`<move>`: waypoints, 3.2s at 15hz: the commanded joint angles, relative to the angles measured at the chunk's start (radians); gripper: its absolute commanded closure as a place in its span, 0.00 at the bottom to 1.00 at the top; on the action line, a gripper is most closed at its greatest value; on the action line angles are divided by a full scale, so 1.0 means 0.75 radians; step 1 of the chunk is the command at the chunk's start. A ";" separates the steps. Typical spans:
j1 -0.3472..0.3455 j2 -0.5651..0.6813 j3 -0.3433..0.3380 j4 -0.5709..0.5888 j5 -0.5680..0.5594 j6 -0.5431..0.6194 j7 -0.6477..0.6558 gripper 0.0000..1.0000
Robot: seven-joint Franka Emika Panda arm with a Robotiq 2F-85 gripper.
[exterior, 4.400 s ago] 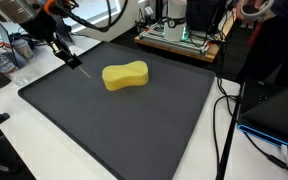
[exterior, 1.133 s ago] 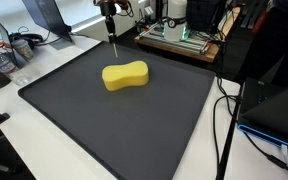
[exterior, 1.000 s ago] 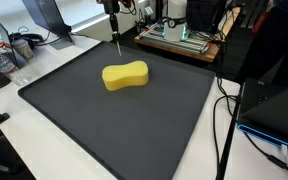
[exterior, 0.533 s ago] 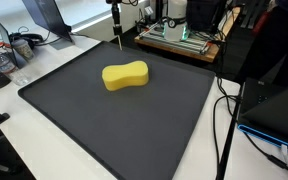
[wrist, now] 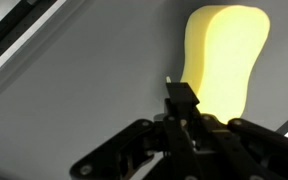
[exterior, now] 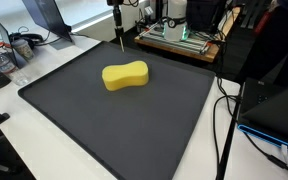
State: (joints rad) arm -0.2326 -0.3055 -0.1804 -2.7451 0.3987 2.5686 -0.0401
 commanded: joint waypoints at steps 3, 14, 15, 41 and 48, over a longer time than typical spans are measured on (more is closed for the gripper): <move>0.030 -0.101 0.119 0.002 -0.263 -0.080 0.234 0.97; 0.239 -0.433 0.502 -0.008 -0.536 -0.384 0.482 0.97; 0.261 -0.437 0.542 0.003 -0.555 -0.393 0.504 0.97; 0.339 0.571 0.421 1.094 -0.732 -0.713 0.675 0.97; 0.279 0.652 0.243 1.152 -0.572 -0.647 0.540 0.97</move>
State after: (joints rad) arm -0.0065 0.1687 0.0374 -1.8923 -0.1006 2.0746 0.4204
